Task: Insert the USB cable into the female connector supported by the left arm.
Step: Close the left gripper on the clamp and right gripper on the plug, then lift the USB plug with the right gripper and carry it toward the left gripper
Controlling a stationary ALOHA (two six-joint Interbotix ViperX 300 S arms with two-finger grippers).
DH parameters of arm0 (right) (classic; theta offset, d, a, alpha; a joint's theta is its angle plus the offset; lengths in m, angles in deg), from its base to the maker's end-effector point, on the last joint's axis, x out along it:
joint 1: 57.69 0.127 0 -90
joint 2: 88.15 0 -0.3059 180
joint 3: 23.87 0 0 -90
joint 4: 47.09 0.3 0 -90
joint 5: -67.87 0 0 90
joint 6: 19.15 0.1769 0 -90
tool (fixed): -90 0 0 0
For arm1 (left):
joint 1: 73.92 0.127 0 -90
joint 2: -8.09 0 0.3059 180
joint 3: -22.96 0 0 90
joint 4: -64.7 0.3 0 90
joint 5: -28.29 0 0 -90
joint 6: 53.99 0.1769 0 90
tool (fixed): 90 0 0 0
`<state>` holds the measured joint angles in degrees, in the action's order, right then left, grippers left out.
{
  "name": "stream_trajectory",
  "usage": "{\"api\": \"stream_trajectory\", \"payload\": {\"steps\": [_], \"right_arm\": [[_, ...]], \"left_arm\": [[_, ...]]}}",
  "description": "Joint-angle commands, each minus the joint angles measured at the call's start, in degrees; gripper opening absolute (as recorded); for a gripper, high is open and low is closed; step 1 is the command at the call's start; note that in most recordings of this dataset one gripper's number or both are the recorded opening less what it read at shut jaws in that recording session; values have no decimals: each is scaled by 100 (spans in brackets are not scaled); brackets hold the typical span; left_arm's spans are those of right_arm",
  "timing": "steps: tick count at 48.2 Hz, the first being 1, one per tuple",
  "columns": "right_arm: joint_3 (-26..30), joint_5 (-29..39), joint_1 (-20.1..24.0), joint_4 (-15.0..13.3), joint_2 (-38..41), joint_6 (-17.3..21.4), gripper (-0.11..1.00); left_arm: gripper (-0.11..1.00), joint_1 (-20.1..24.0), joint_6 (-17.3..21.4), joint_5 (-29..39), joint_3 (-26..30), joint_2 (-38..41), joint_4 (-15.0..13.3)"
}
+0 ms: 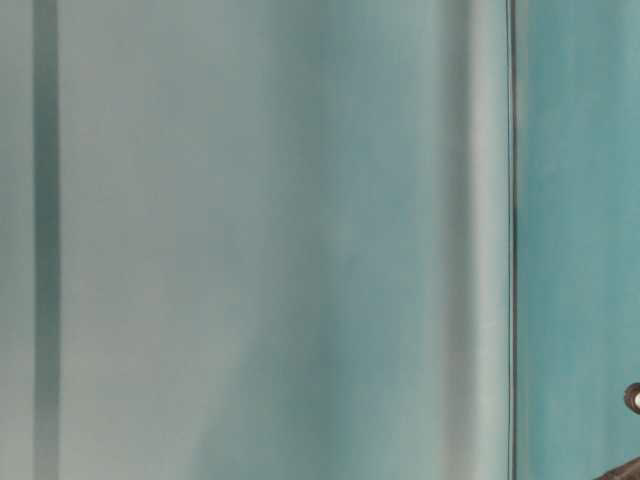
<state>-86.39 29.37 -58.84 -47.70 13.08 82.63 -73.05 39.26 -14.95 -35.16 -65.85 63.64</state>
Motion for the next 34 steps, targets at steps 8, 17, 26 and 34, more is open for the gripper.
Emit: {"api": "stream_trajectory", "payload": {"steps": [8, 17, 26, 34], "right_arm": [[229, -141, 44, -9, 387, 0, 40], [211, -185, 97, 0, 466, 9, 39], [158, -167, 114, -9, 404, 0, 39], [141, -158, 114, -9, 316, -18, 33]], "left_arm": [[76, 18, 9, -26, 35, -35, -18], [76, 18, 0, -18, 9, -35, -18], [76, 18, 9, -18, 9, -26, -18], [76, 18, 9, -18, 9, -35, -18]]}}
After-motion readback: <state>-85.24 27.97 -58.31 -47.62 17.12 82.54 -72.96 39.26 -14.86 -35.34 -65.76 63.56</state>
